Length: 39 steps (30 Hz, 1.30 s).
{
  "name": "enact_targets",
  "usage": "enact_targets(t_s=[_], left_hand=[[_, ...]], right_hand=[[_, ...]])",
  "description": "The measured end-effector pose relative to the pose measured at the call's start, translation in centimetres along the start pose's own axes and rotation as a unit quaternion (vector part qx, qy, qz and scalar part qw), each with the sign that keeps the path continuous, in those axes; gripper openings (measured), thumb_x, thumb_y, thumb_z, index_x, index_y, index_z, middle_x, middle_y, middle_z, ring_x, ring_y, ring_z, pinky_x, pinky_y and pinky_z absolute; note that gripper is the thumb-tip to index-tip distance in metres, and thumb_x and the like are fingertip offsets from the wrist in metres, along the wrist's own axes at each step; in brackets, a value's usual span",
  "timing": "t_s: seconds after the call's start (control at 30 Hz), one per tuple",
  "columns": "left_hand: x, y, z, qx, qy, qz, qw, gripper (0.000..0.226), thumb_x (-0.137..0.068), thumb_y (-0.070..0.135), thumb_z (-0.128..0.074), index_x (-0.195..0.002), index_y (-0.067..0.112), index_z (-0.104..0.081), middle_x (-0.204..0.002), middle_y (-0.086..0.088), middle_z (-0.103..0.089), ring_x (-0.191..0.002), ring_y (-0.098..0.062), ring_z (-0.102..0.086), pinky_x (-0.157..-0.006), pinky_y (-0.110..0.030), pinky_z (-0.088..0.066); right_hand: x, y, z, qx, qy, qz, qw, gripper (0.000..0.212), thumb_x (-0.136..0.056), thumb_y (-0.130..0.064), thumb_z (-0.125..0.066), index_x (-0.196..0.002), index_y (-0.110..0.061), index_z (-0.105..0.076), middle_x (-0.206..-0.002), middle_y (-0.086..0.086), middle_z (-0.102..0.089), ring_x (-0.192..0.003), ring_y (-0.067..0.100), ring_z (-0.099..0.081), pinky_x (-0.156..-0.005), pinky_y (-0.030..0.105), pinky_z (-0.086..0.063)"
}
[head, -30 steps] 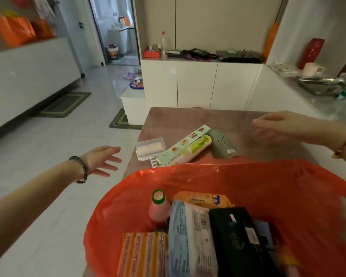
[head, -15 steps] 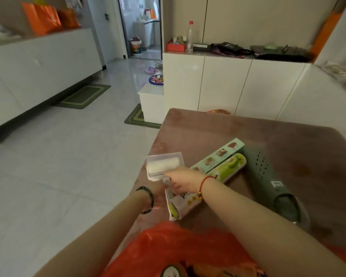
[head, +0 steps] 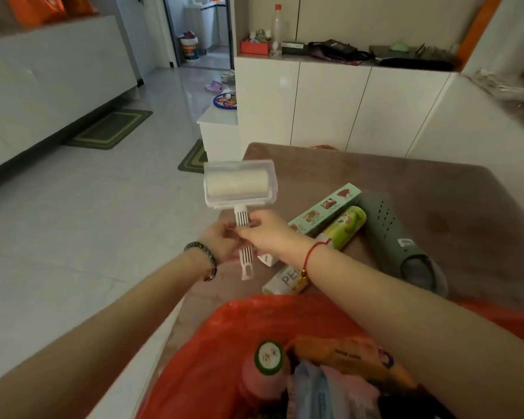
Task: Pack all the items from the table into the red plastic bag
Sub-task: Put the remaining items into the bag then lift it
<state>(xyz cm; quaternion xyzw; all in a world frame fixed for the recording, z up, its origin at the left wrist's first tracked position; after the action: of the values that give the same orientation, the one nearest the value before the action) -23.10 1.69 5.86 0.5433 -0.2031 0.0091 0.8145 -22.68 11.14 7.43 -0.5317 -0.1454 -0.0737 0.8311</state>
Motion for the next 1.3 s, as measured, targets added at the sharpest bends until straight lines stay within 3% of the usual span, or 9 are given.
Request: enact_targets(t_s=[0.1,0.27,0.47,0.57,0.63,0.73,0.93,1.2,1.3], left_hand=[[4.0,5.1,1.5,-0.033,-0.001,-0.112,0.993,0.016,-0.083,0.005,-0.060,-0.094,0.014,-0.052,-0.077,0.007,-0.053,-0.056,0.003,-0.058,-0.049,-0.009,-0.050],[12.1,9.6,0.6,-0.092,-0.032,-0.276,0.956,0.048,-0.081,0.021,-0.063,-0.125,0.022,-0.045,-0.095,0.010,-0.054,-0.084,-0.004,-0.055,-0.071,-0.008,-0.048],[14.1,5.3,-2.8,-0.452,-0.111,-0.199,0.862,0.079,-0.074,0.053,-0.062,-0.140,0.025,-0.028,-0.135,-0.002,-0.049,-0.121,-0.019,-0.048,-0.103,-0.029,-0.040],[13.6,4.3,-3.3,-0.549,-0.085,-0.176,0.812,0.056,-0.080,0.046,-0.058,-0.129,0.021,-0.045,-0.127,-0.007,-0.058,-0.115,-0.024,-0.055,-0.098,-0.033,-0.045],[13.8,4.9,-3.5,-0.528,-0.061,-0.199,0.823,0.034,-0.087,0.032,-0.054,-0.115,0.013,-0.058,-0.118,-0.011,-0.062,-0.108,-0.026,-0.057,-0.088,-0.029,-0.044],[13.8,5.9,-2.7,-0.436,-0.012,-0.220,0.872,0.022,-0.089,0.027,-0.053,-0.077,0.010,-0.054,-0.095,-0.020,-0.061,-0.099,-0.035,-0.057,-0.078,-0.033,-0.042],[14.1,6.0,-2.8,-0.257,-0.070,-0.254,0.930,0.008,-0.085,0.019,-0.059,-0.081,0.019,-0.053,-0.073,0.001,-0.050,-0.064,-0.020,-0.050,-0.053,-0.025,-0.043],[15.0,5.8,-3.4,-0.319,-0.211,-0.235,0.894,0.007,-0.079,0.036,-0.065,-0.084,0.034,-0.060,-0.079,0.006,-0.060,-0.067,-0.013,-0.058,-0.058,-0.011,-0.046],[14.5,5.6,-2.8,-0.399,-0.268,-0.186,0.857,0.054,-0.062,0.076,-0.051,-0.098,0.037,-0.063,-0.098,0.010,-0.066,-0.086,-0.008,-0.063,-0.080,-0.024,-0.053]], right_hand=[[4.6,-3.9,2.3,-0.039,0.032,0.055,0.997,0.032,-0.088,-0.010,-0.057,-0.118,-0.001,-0.052,-0.112,0.018,-0.062,-0.096,0.032,-0.065,-0.081,0.047,-0.056],[14.4,-6.7,7.8,-0.073,0.070,0.135,0.986,0.017,-0.089,-0.001,-0.052,-0.101,-0.013,-0.055,-0.098,0.008,-0.064,-0.077,0.013,-0.066,-0.063,0.030,-0.060],[26.1,-2.5,12.5,0.073,0.072,0.102,0.989,0.029,-0.083,-0.007,-0.062,-0.105,-0.025,-0.054,-0.103,-0.001,-0.066,-0.087,0.011,-0.068,-0.065,0.028,-0.060],[30.3,0.4,11.6,0.122,0.036,0.063,0.990,0.030,-0.083,-0.007,-0.062,-0.104,-0.027,-0.055,-0.095,-0.008,-0.067,-0.082,0.011,-0.069,-0.059,0.024,-0.057],[32.0,2.3,10.5,0.207,0.024,0.045,0.977,0.026,-0.084,-0.010,-0.063,-0.106,-0.022,-0.057,-0.096,-0.010,-0.066,-0.086,0.009,-0.066,-0.062,0.018,-0.054],[32.6,5.2,8.8,0.341,-0.013,0.002,0.940,0.029,-0.082,-0.019,-0.062,-0.110,-0.010,-0.059,-0.104,0.008,-0.068,-0.095,0.021,-0.063,-0.084,0.035,-0.049],[33.8,8.4,5.3,0.354,-0.108,-0.107,0.923,0.015,-0.091,-0.032,-0.049,-0.082,-0.021,-0.044,-0.072,-0.009,-0.041,-0.056,0.005,-0.038,-0.049,0.018,-0.032],[34.0,7.6,2.6,0.371,-0.132,-0.089,0.915,0.035,-0.087,-0.047,-0.050,-0.070,-0.017,-0.055,-0.076,0.008,-0.062,-0.056,0.012,-0.048,-0.056,0.027,-0.041],[34.4,4.8,4.7,0.326,-0.172,-0.110,0.923,0.031,-0.088,-0.047,-0.049,-0.070,-0.024,-0.059,-0.067,-0.002,-0.060,-0.050,0.006,-0.054,-0.053,0.026,-0.047]])
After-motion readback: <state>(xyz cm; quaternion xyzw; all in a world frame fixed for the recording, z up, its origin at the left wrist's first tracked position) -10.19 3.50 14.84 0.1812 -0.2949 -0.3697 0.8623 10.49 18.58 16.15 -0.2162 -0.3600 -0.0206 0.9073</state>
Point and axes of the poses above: each hand's wrist, its own x-axis away from the middle knuckle, its own z-axis out of the back of the hand, y = z × x, the point moved 5 cm from there along -x, towards the middle knuckle
